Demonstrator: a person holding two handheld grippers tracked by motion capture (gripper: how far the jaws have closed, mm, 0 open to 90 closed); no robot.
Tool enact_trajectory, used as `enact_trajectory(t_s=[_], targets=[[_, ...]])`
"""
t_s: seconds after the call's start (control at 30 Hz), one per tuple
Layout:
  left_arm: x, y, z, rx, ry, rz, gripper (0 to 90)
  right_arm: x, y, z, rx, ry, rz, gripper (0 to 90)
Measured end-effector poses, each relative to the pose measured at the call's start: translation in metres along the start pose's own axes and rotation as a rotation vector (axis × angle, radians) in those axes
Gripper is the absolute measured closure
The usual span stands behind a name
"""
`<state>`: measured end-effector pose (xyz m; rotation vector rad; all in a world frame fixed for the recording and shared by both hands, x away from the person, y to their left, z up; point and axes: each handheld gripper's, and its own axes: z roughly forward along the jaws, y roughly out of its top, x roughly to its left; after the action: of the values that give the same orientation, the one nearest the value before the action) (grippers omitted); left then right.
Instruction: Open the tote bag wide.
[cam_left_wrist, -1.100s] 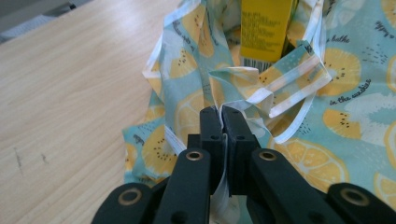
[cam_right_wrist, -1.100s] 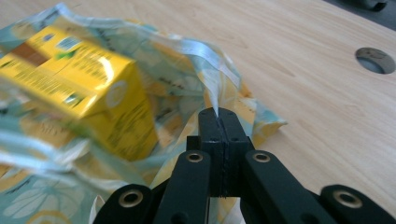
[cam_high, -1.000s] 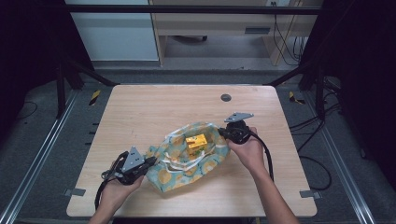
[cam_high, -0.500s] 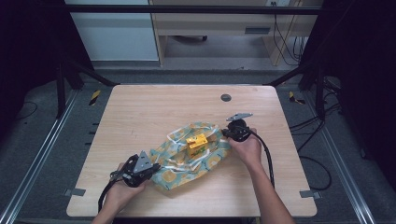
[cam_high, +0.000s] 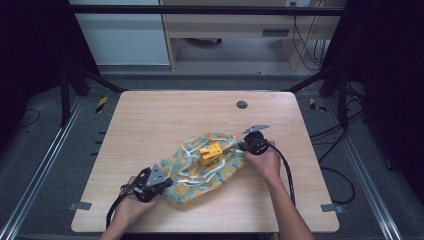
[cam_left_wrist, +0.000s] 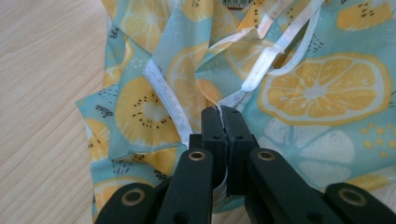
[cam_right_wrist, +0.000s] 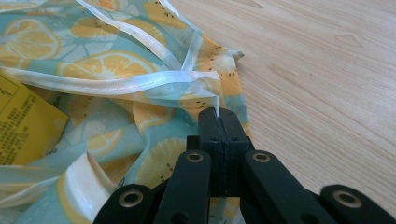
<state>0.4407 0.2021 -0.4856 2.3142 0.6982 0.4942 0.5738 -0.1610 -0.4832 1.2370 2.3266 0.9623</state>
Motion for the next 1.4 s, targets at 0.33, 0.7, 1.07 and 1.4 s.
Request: enact_trajectory(t_s=[0.33, 0.7, 1.07, 1.4], targets=[[-0.008, -0.001, 0.002, 0.018, -0.025, 0.012, 89.2, -0.003, -0.002, -0.004, -0.004, -0.004, 0.013, 81.5], [-0.006, 0.000, -0.014, -0.070, 0.002, 0.005, 70.0, -0.008, 0.006, -0.041, -0.111, -0.048, 0.026, 46.5], [-0.010, 0.003, -0.034, -0.159, -0.022, -0.034, 29.2, 0.001, 0.004, -0.106, -0.213, -0.049, -0.013, 27.6], [-0.002, 0.017, -0.052, -0.220, -0.037, -0.052, 22.9, 0.028, -0.016, -0.122, -0.242, 0.013, -0.033, 24.1]])
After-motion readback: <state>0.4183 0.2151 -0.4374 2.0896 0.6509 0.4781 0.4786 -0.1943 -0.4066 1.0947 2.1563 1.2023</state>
